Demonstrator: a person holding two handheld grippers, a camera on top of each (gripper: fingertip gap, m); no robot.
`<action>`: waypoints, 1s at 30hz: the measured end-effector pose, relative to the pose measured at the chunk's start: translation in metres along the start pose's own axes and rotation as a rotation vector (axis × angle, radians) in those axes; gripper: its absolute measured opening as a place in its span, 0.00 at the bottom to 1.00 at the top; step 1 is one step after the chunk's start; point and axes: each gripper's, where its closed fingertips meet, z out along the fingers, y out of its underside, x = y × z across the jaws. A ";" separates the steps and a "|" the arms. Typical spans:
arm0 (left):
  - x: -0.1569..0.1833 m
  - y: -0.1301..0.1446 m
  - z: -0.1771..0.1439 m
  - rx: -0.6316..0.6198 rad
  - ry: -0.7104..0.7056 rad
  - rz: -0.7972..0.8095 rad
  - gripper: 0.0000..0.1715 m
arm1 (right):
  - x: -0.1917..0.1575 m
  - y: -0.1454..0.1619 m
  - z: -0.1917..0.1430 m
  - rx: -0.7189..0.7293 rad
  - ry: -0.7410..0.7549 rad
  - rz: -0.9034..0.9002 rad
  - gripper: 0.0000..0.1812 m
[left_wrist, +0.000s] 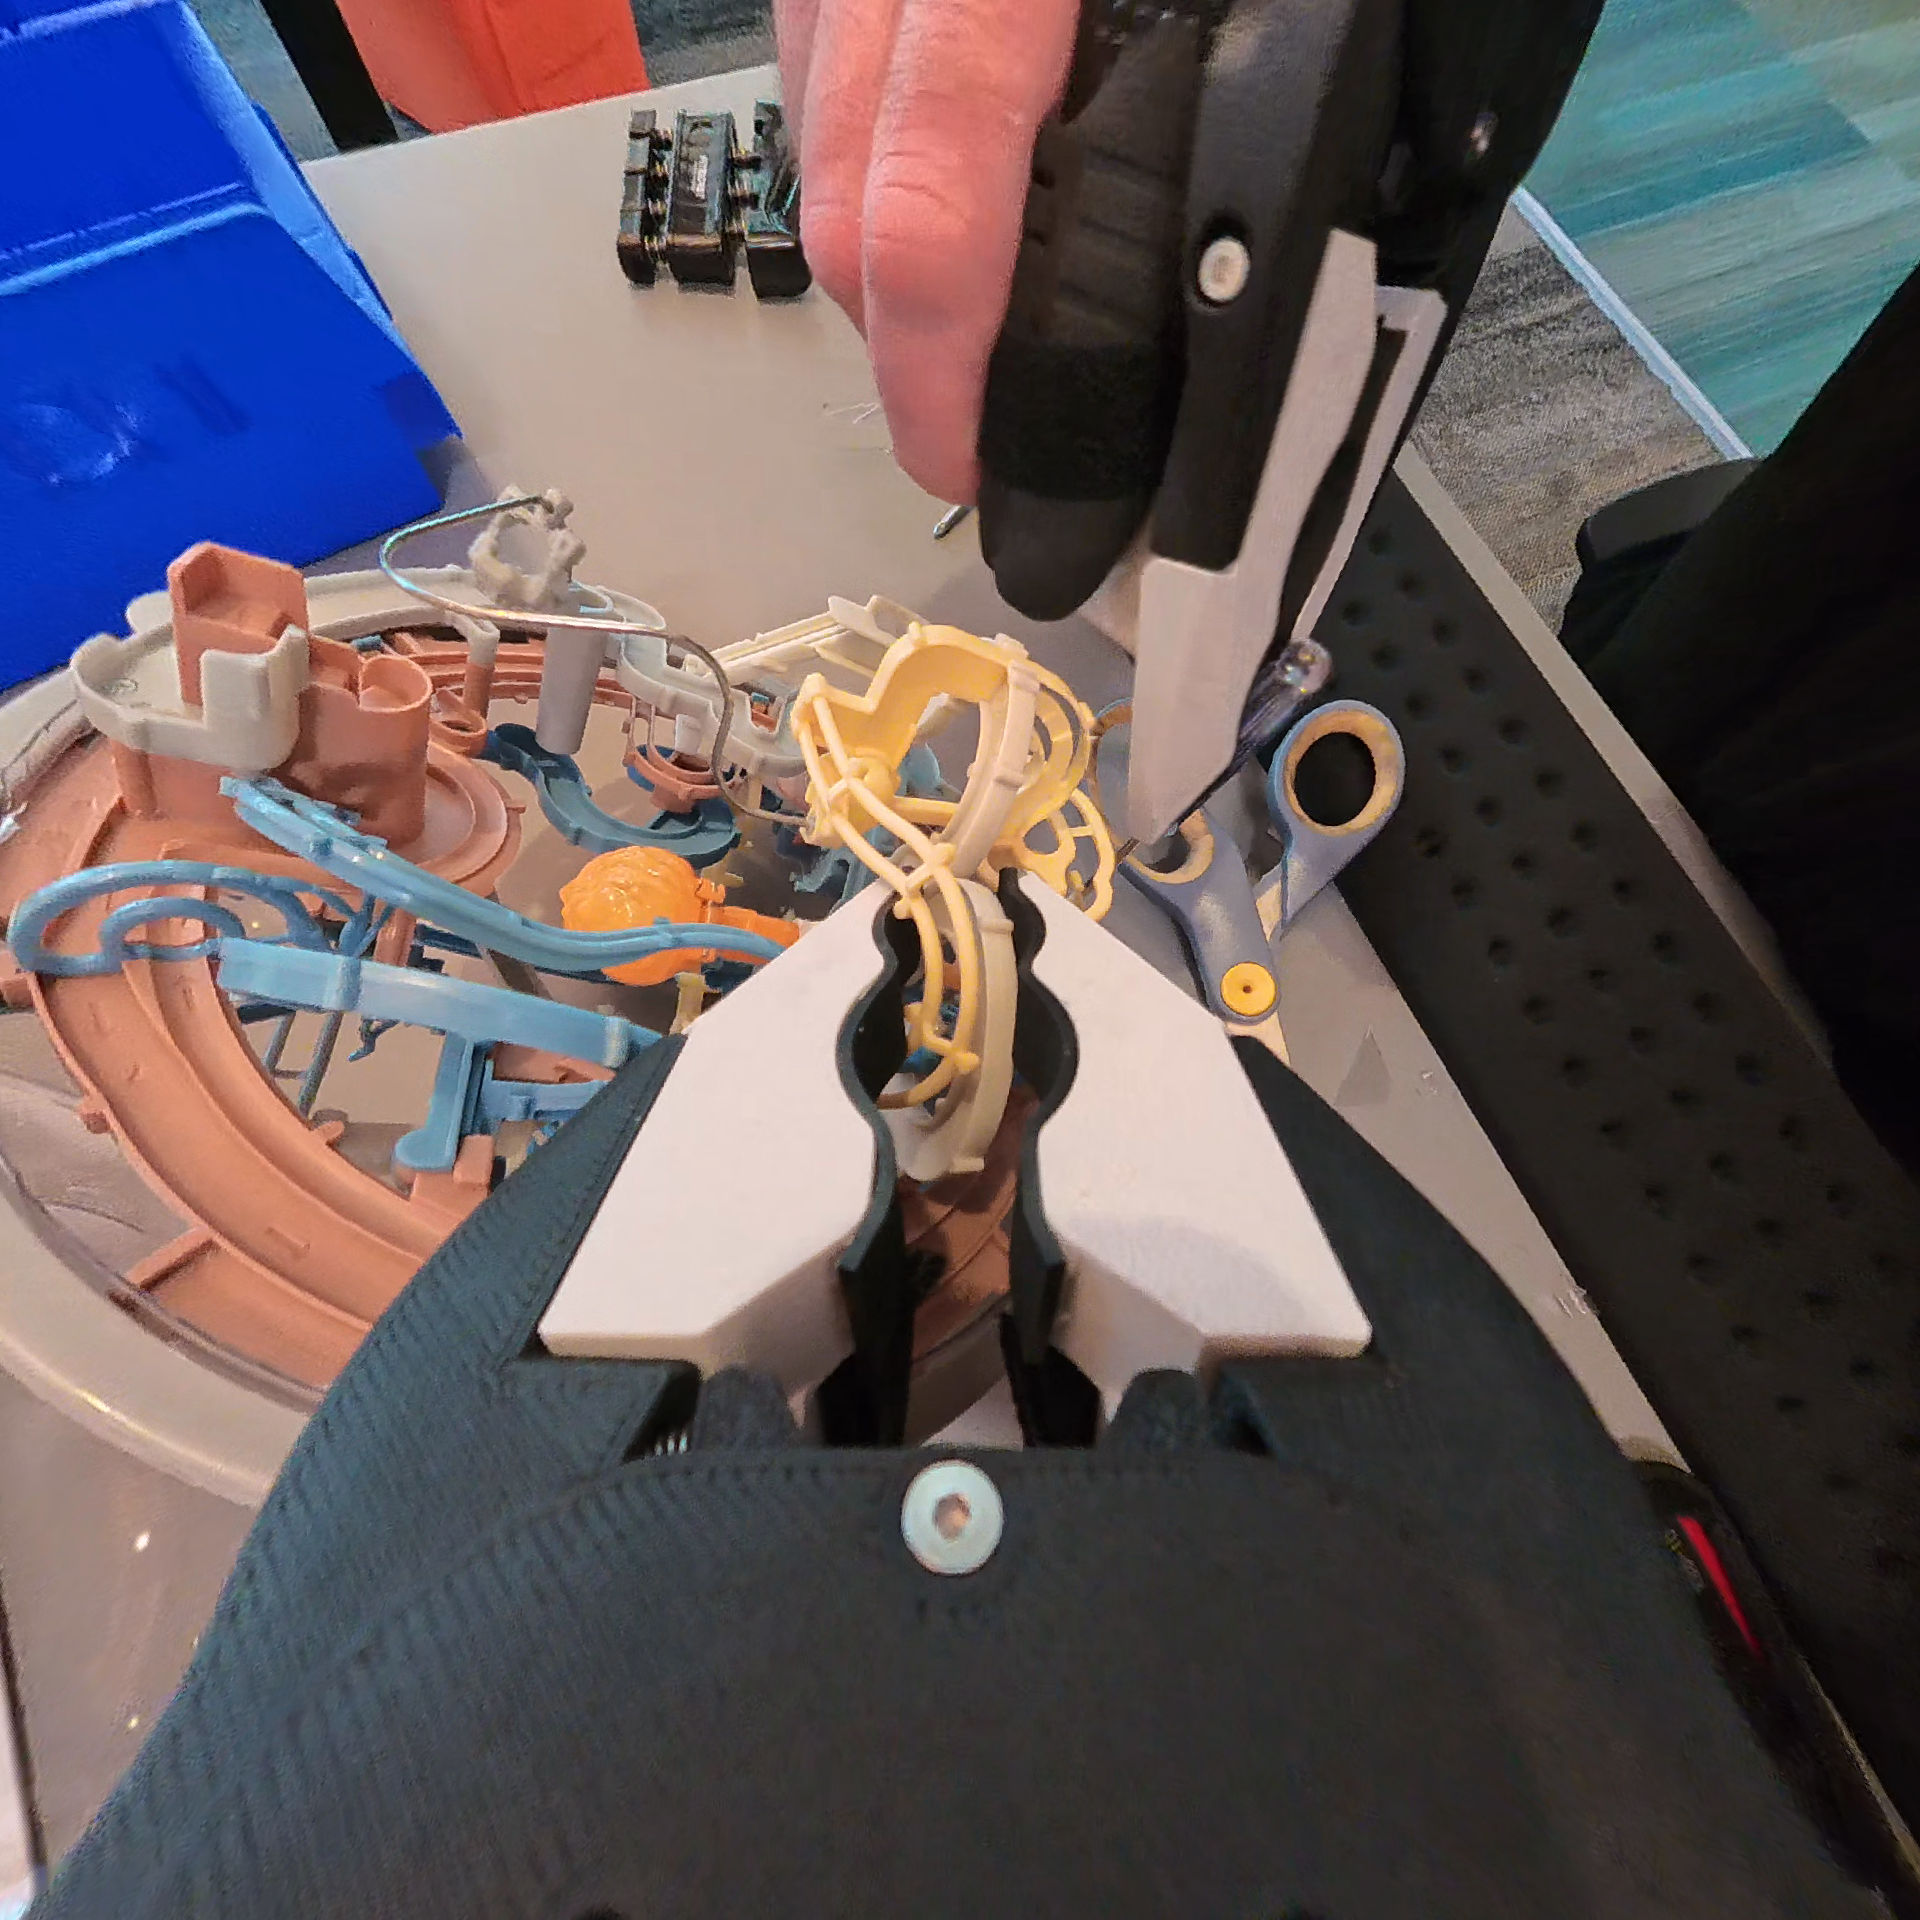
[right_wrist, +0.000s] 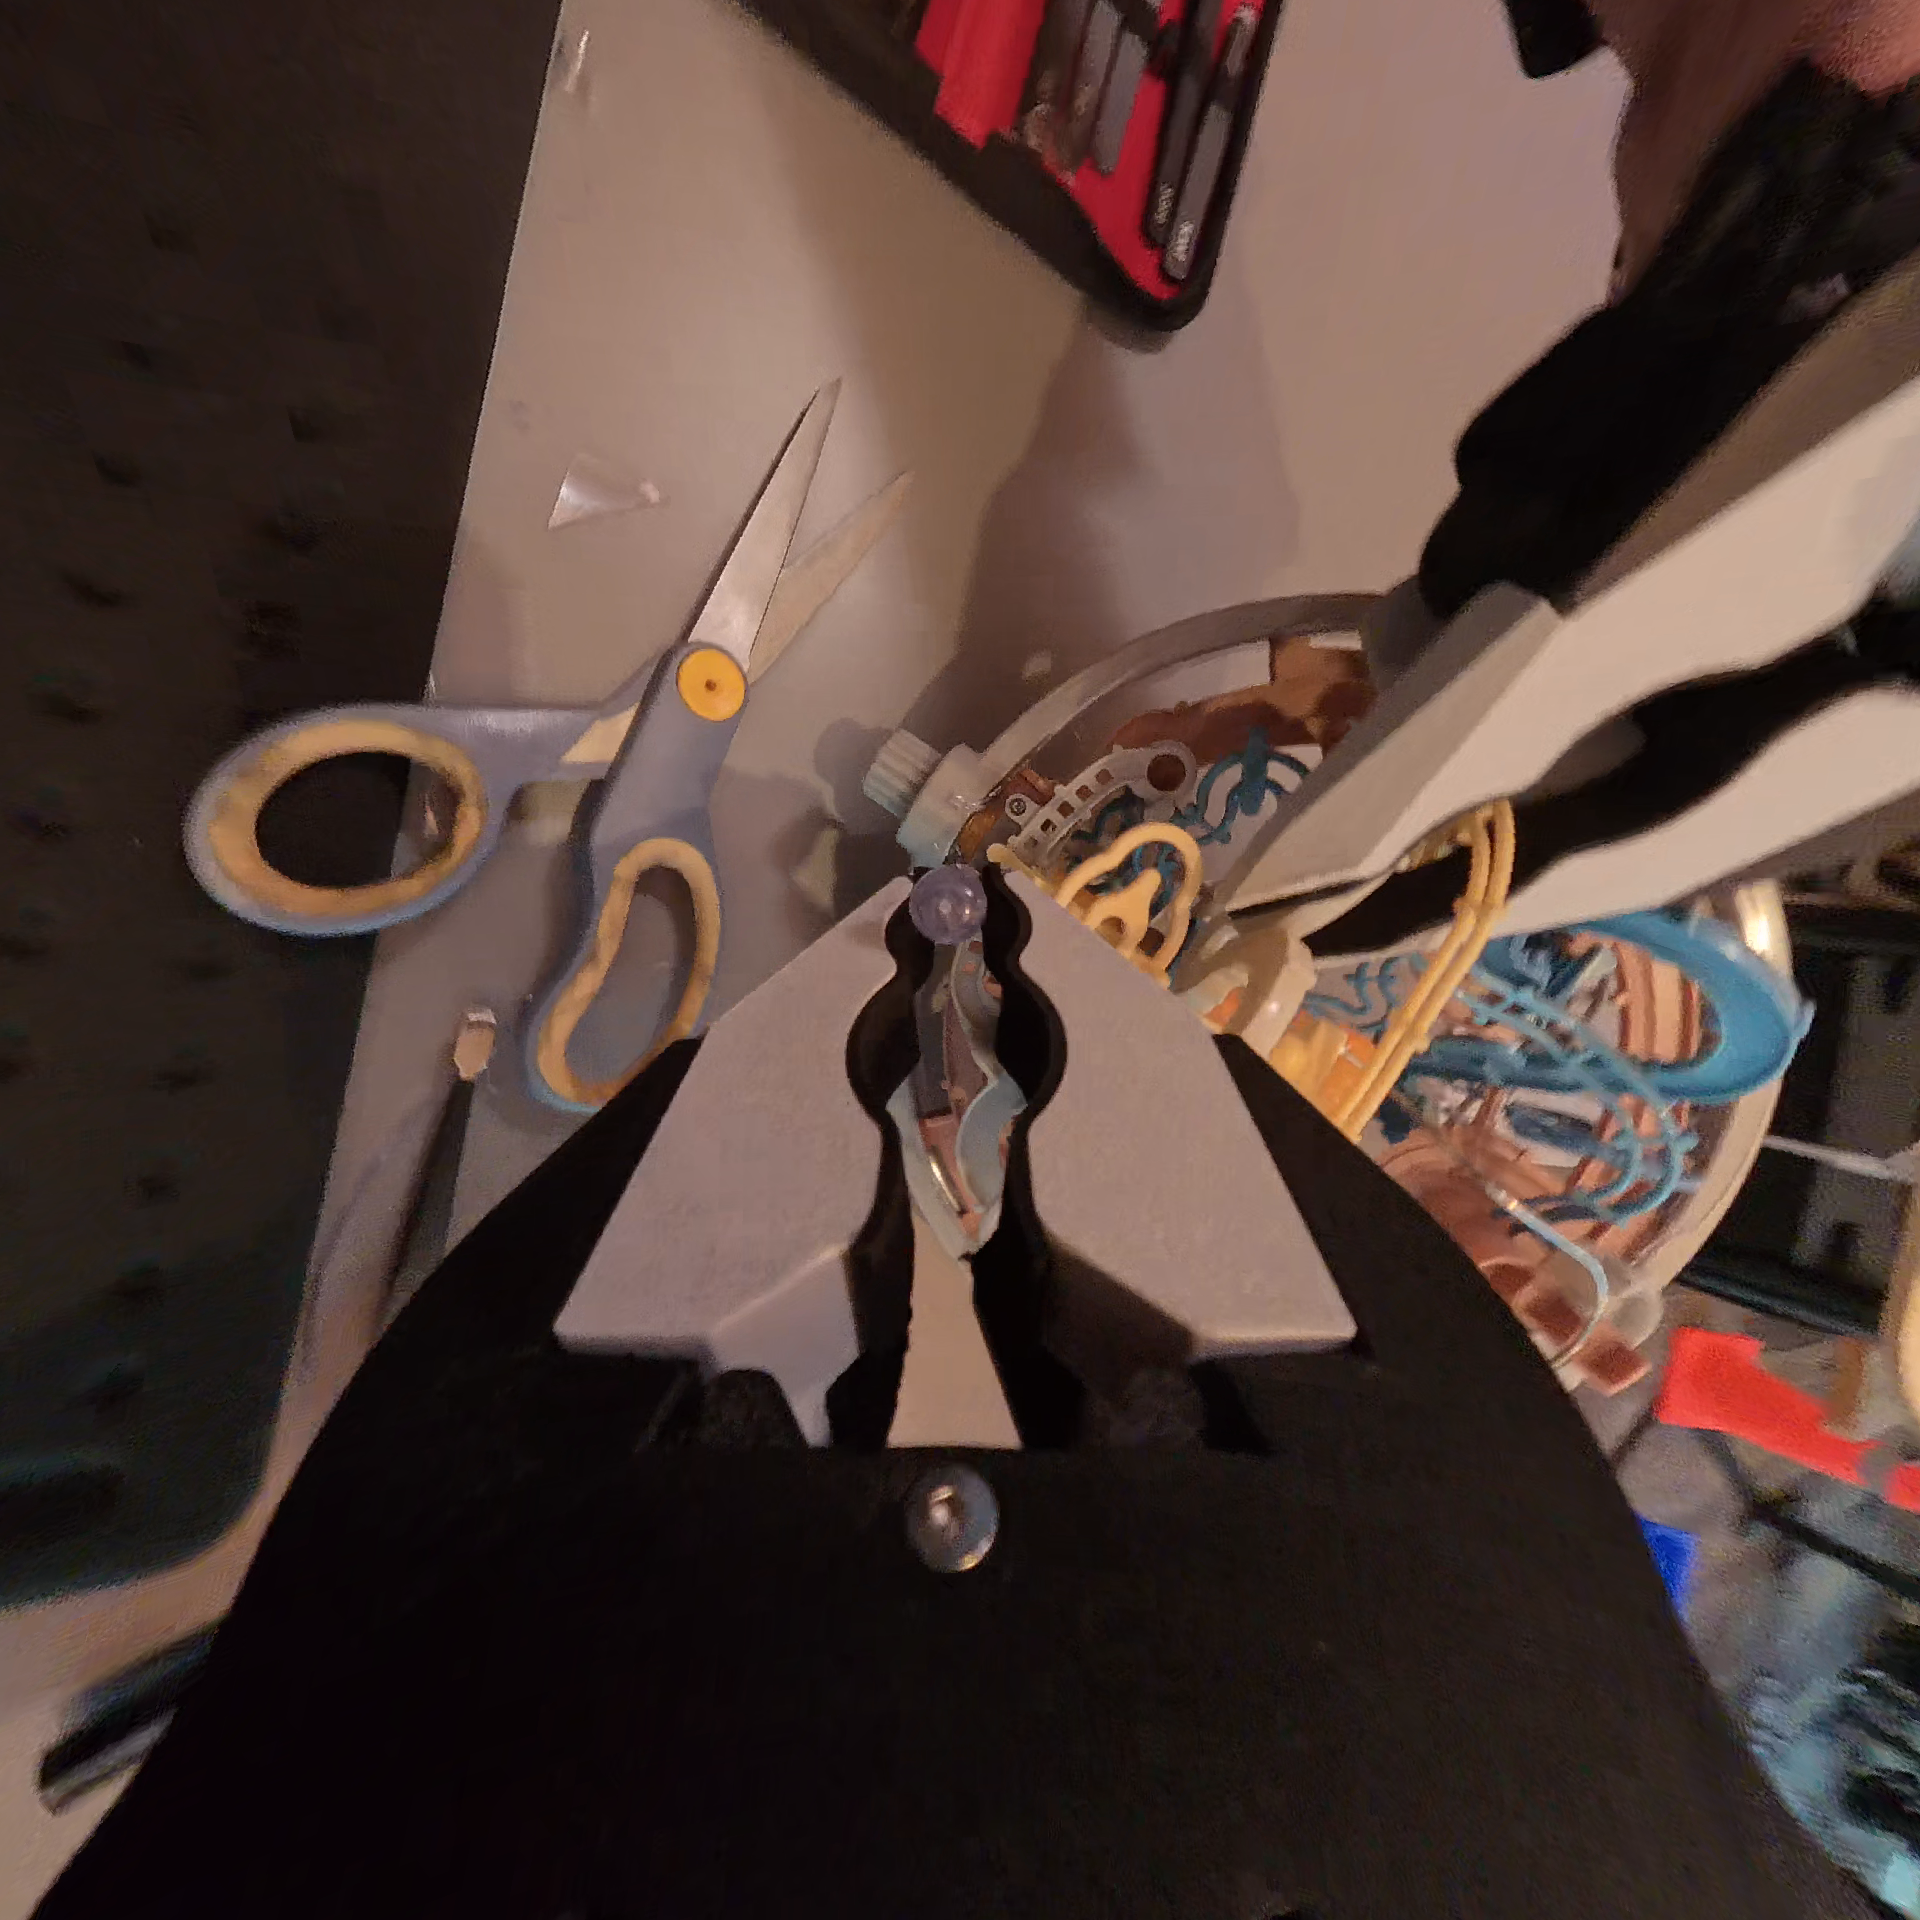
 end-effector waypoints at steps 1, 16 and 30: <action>-0.001 -0.001 0.001 -0.003 0.010 0.006 0.07 | -0.001 0.000 0.001 -0.029 -0.005 -0.057 0.04; -0.001 -0.008 -0.003 0.041 0.018 0.069 0.33 | 0.008 0.019 0.002 -0.098 -0.028 -0.057 0.04; -0.001 0.010 -0.006 -0.053 -0.218 0.146 0.41 | 0.016 0.025 0.011 0.027 0.115 0.217 0.04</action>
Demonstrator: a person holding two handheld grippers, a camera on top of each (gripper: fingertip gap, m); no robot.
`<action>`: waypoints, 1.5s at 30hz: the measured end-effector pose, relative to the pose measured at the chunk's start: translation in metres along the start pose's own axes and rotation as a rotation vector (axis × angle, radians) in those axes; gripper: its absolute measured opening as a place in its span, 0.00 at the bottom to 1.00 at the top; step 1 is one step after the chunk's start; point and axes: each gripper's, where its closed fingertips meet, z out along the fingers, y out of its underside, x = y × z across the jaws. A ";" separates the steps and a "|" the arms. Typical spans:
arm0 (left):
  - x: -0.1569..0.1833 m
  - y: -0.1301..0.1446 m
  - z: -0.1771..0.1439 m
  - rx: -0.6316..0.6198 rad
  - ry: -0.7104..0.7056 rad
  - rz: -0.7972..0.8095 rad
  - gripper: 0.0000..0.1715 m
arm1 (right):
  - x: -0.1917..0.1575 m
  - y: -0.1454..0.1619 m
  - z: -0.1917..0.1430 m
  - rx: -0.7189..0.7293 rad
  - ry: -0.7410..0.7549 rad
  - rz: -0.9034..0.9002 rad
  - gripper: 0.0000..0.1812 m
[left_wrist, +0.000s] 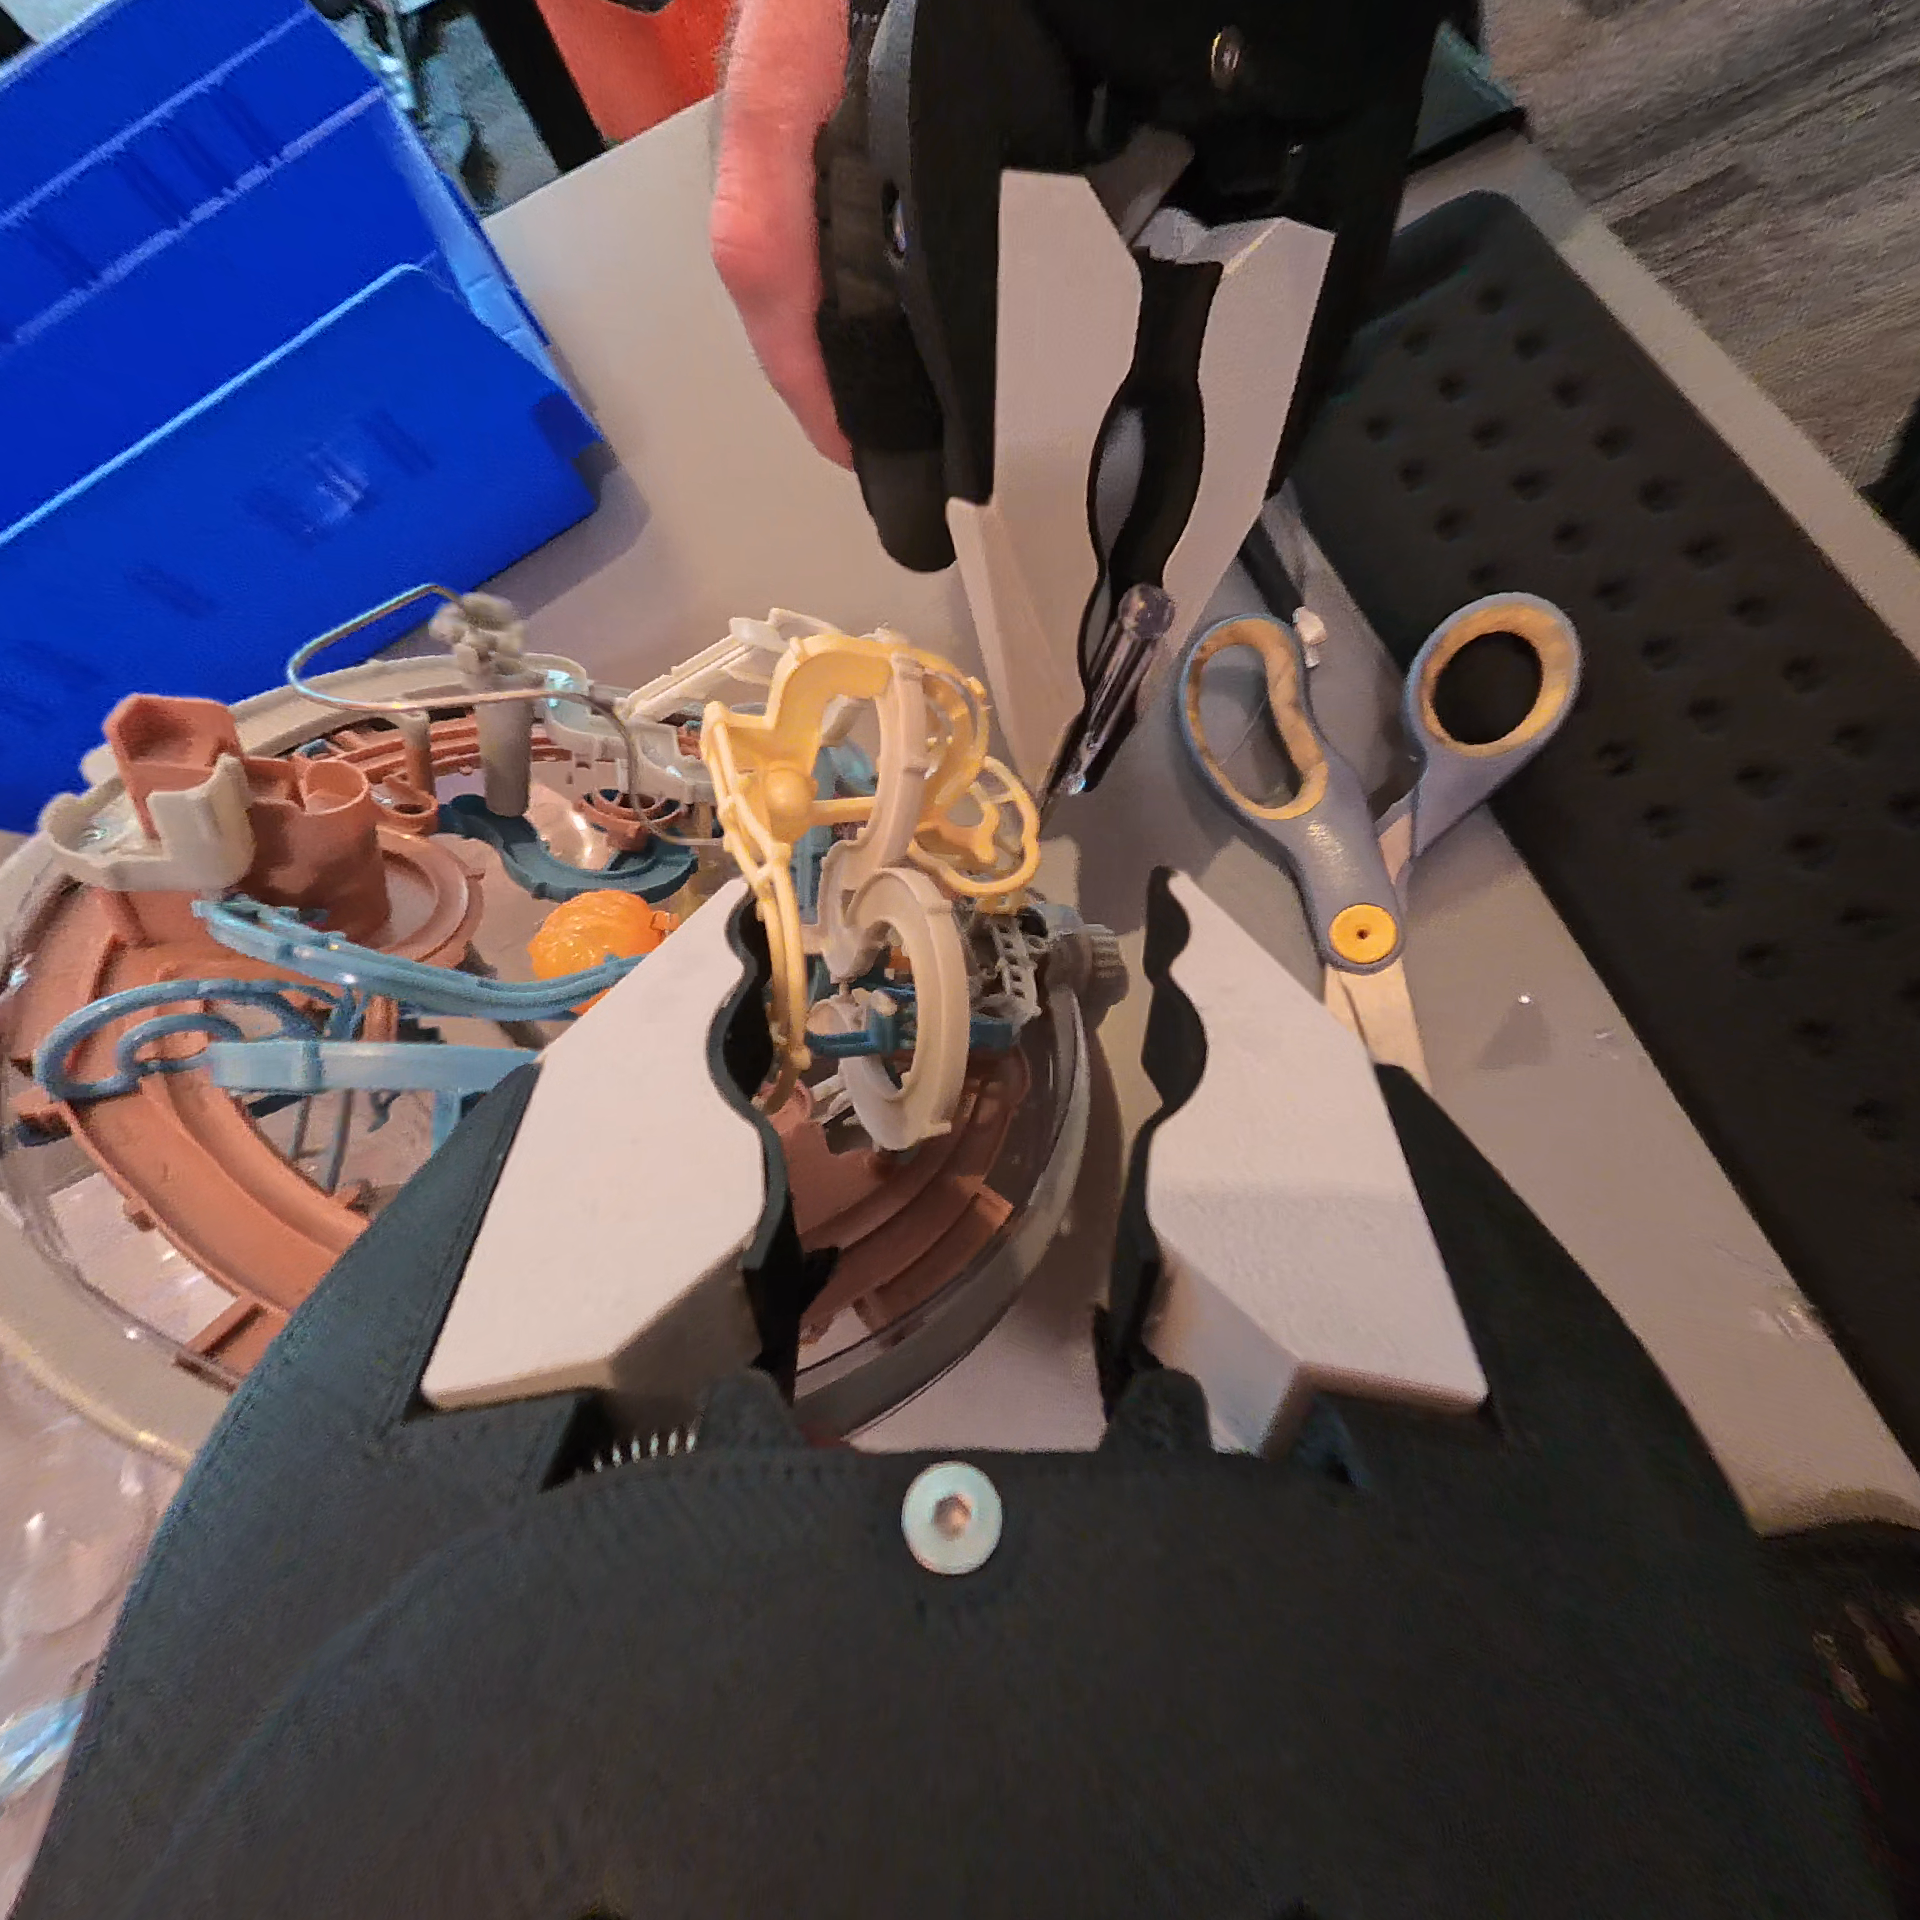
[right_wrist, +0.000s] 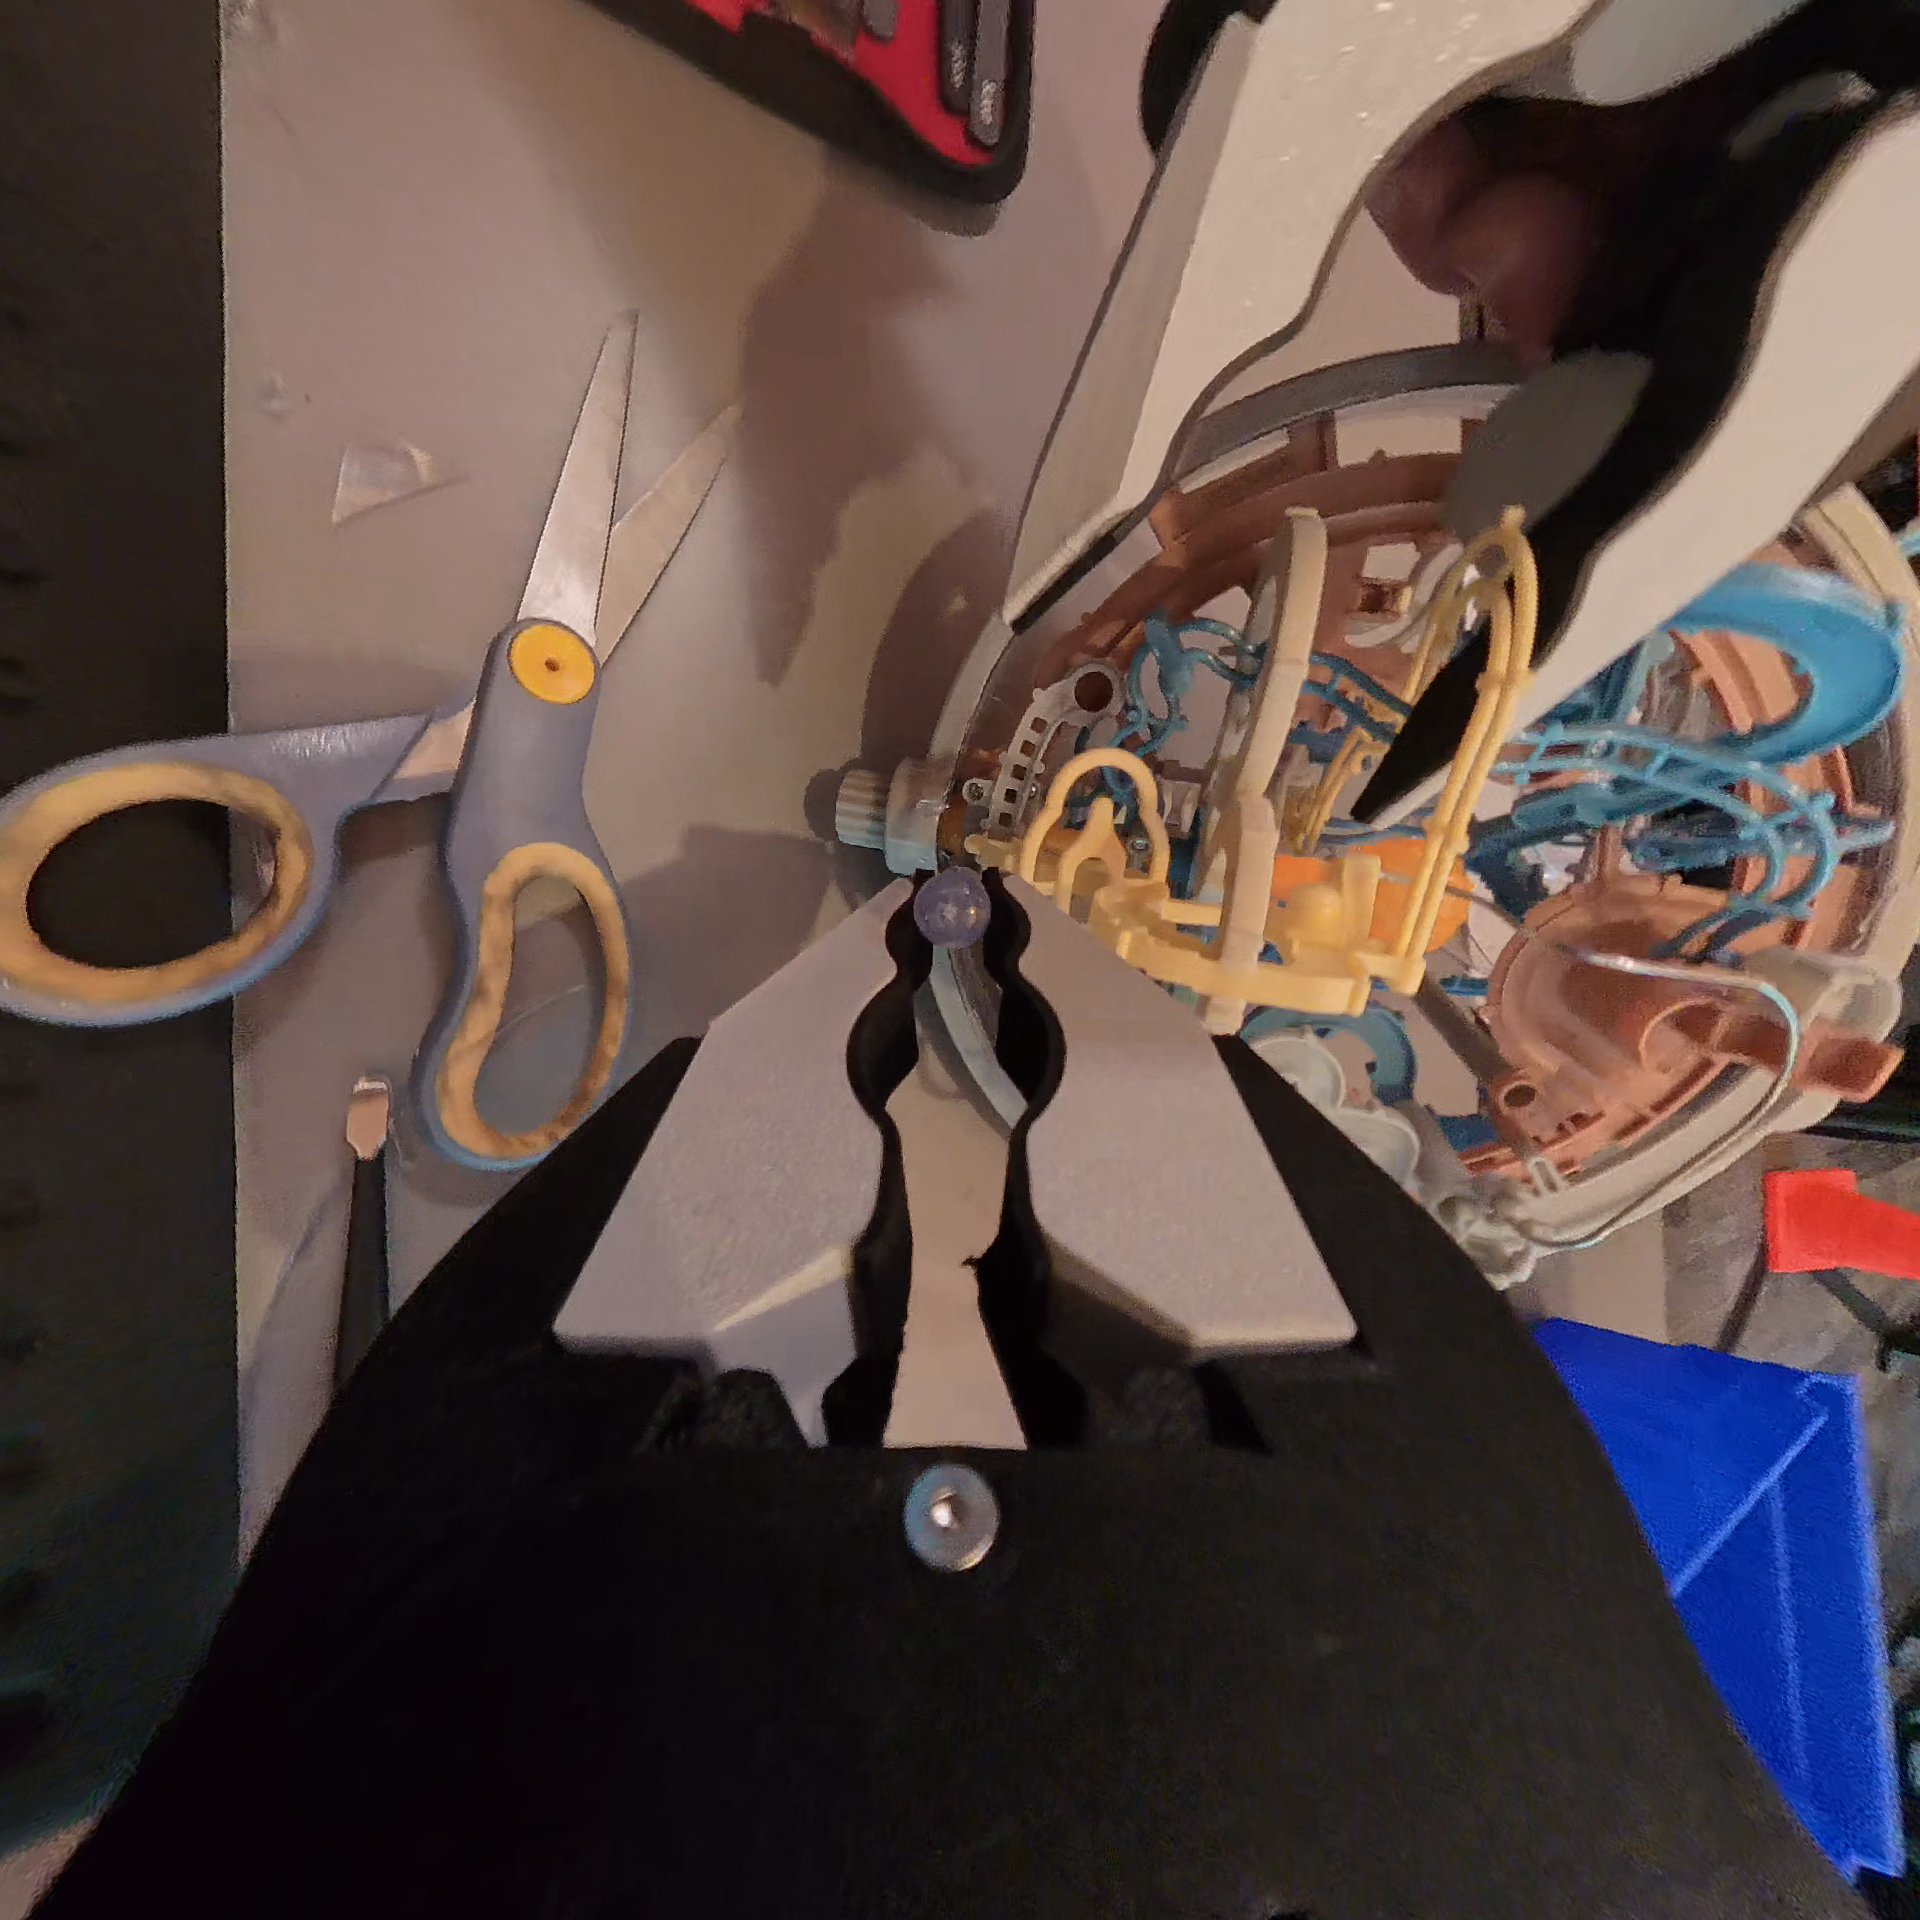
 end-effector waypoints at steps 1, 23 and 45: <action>0.000 0.002 -0.001 -0.013 -0.022 0.003 0.41 | 0.000 0.000 0.000 0.010 0.008 0.016 0.04; 0.018 0.023 -0.046 -0.066 -0.427 0.032 0.46 | -0.010 -0.033 -0.020 0.318 0.061 0.492 0.04; 0.105 -0.016 -0.020 -0.040 -0.563 0.300 0.00 | -0.052 -0.094 -0.045 0.666 -0.021 0.963 0.08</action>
